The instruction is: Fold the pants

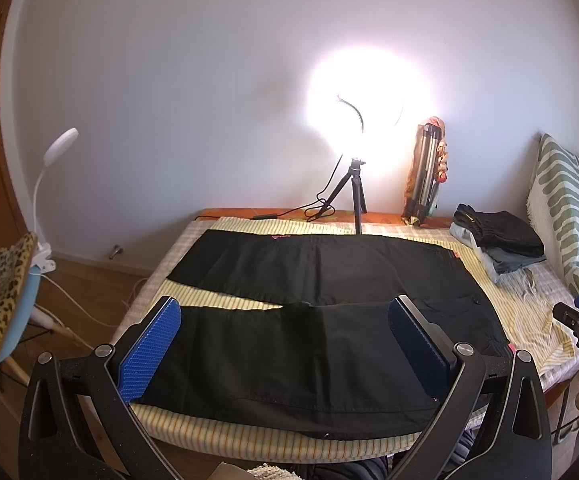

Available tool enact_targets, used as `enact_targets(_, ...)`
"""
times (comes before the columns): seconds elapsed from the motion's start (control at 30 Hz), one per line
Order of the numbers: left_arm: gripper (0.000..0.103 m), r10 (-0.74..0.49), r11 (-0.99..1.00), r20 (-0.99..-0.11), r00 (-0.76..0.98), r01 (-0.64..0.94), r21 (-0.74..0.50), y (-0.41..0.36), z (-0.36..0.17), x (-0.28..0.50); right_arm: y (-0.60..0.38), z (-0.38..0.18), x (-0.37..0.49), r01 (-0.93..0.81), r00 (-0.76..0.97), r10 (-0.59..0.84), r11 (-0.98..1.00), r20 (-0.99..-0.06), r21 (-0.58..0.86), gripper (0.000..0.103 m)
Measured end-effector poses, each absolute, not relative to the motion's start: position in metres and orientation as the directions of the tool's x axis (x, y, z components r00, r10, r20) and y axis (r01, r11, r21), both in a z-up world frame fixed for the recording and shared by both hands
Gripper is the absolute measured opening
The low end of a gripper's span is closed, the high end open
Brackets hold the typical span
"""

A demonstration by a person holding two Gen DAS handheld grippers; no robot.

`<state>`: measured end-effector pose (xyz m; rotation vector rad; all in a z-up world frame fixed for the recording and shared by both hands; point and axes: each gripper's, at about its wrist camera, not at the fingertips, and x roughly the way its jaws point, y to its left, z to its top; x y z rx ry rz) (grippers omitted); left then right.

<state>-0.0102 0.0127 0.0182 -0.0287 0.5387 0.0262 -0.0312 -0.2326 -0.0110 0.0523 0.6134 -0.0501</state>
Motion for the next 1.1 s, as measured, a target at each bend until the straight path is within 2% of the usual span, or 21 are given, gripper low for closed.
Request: enact_targets(1.1,0.103,0.022,0.999,-0.516,0.856,-0.035,-0.016,0.0113,0.0175,-0.0105,-0.2308,-0.0127,-0.0296,0.062,0.815,-0.029,0.997,-0.579,0.037,0.097)
